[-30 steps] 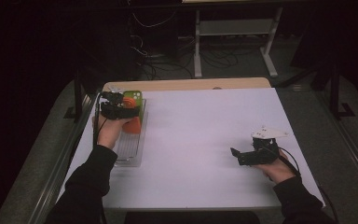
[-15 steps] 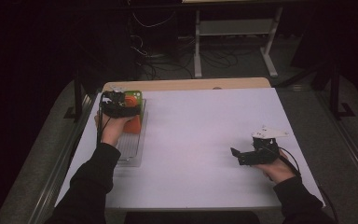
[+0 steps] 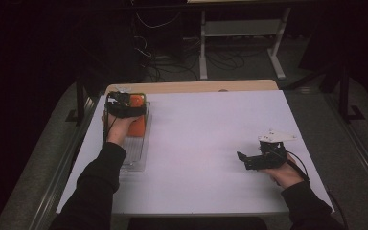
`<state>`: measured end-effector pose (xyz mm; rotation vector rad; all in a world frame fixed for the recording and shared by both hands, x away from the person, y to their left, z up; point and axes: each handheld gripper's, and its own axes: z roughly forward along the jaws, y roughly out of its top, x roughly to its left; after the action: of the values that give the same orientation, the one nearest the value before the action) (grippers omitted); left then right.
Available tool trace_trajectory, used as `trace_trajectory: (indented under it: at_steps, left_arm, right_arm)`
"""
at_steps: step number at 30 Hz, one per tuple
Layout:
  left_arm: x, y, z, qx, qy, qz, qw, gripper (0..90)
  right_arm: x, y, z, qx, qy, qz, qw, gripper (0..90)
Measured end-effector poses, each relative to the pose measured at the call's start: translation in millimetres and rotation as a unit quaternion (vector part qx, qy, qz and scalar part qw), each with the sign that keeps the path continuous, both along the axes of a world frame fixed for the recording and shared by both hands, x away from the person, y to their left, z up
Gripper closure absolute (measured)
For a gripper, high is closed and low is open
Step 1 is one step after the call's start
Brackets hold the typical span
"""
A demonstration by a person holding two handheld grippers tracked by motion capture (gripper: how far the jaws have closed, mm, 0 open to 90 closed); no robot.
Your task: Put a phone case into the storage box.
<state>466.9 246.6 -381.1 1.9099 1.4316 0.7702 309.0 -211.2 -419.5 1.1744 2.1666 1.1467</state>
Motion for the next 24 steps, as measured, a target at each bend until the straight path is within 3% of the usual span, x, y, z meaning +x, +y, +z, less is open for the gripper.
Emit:
trace_trajectory:
  at_steps: [7, 12, 20, 24]
  left_arm:
    - [10.3, 1.7, -7.6, -0.002, 0.012, 0.004, 0.9999, 10.8]
    - [12.5, 2.8, -8.6, -0.011, 0.005, 0.002, 0.9999, 7.5]
    - [6.9, 8.1, 2.0, -0.021, -0.003, -0.022, 0.9995, 4.1]
    - [-1.1, 15.0, 12.6, -0.036, -0.005, -0.055, 0.9978, 3.8]
  right_arm:
    - [-0.5, -0.2, 0.0, -0.001, -0.001, 0.000, 1.0000, 0.0]
    - [-1.0, -0.7, 0.4, 0.001, 0.000, -0.001, 1.0000, 0.0]
    - [-1.1, -0.3, 0.2, -0.001, -0.001, 0.001, 1.0000, 0.0]
    - [-1.3, -0.8, 0.5, -0.001, -0.002, 0.000, 1.0000, 0.0]
